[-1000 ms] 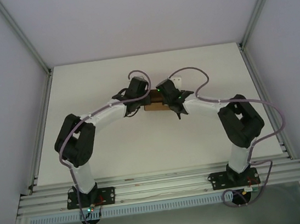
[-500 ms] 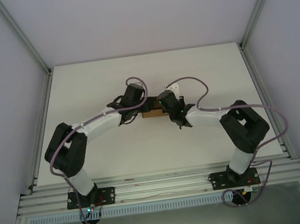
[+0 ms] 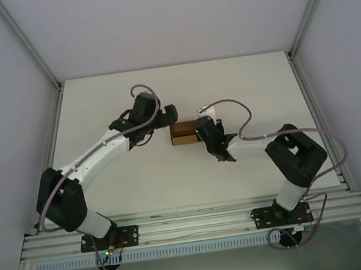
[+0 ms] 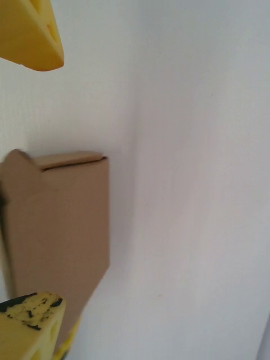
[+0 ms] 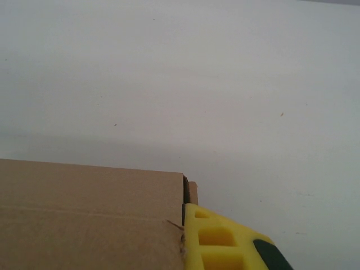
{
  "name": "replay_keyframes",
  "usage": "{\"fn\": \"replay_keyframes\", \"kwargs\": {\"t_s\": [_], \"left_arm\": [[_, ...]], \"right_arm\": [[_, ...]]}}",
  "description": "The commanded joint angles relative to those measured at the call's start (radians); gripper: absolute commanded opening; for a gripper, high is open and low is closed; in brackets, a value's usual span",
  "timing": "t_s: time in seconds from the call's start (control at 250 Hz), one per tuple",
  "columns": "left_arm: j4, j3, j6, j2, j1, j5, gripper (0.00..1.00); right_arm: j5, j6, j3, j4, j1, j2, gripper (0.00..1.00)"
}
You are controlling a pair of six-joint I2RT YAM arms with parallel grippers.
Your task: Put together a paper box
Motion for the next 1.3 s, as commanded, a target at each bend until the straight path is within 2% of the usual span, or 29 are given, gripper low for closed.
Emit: {"fn": "replay_keyframes", "kwargs": {"t_s": [0.0, 0.164, 0.316, 0.536, 0.692, 0.759, 0.859, 0.955, 1.103, 1.231, 1.295], "left_arm": [[-0.044, 0.049, -0.042, 0.090, 0.053, 0.070, 1.00], [0.009, 0.048, -0.067, 0.186, 0.066, 0.193, 0.99], [0.104, -0.035, -0.113, 0.215, 0.065, 0.272, 0.87], [0.193, -0.121, -0.163, 0.237, 0.063, 0.315, 0.73], [0.243, -0.169, -0.183, 0.246, 0.053, 0.318, 0.66], [0.267, -0.182, -0.187, 0.259, 0.046, 0.324, 0.63], [0.280, -0.184, -0.185, 0.278, 0.035, 0.323, 0.59], [0.296, -0.189, -0.164, 0.286, 0.022, 0.302, 0.56], [0.329, -0.193, -0.094, 0.298, 0.010, 0.278, 0.55], [0.384, -0.205, -0.019, 0.315, 0.012, 0.307, 0.54], [0.433, -0.219, 0.007, 0.324, 0.017, 0.353, 0.53]], "right_arm": [[0.033, -0.045, -0.015, 0.046, 0.016, -0.010, 0.05], [0.052, -0.039, -0.013, 0.037, 0.030, -0.015, 0.09], [0.042, -0.019, -0.008, -0.002, 0.037, -0.026, 0.15], [0.010, 0.032, -0.021, -0.083, 0.049, -0.075, 0.21], [-0.024, 0.061, -0.060, -0.143, 0.052, -0.124, 0.32], [-0.034, 0.080, -0.080, -0.179, 0.052, -0.143, 0.33], [-0.015, 0.105, -0.117, -0.252, 0.052, -0.201, 0.40], [-0.021, 0.156, -0.147, -0.349, 0.052, -0.280, 0.56], [-0.060, 0.238, -0.209, -0.462, 0.053, -0.434, 0.68], [-0.088, 0.261, -0.220, -0.525, 0.045, -0.546, 0.85], [-0.114, 0.301, -0.213, -0.517, 0.018, -0.576, 0.90]]}}
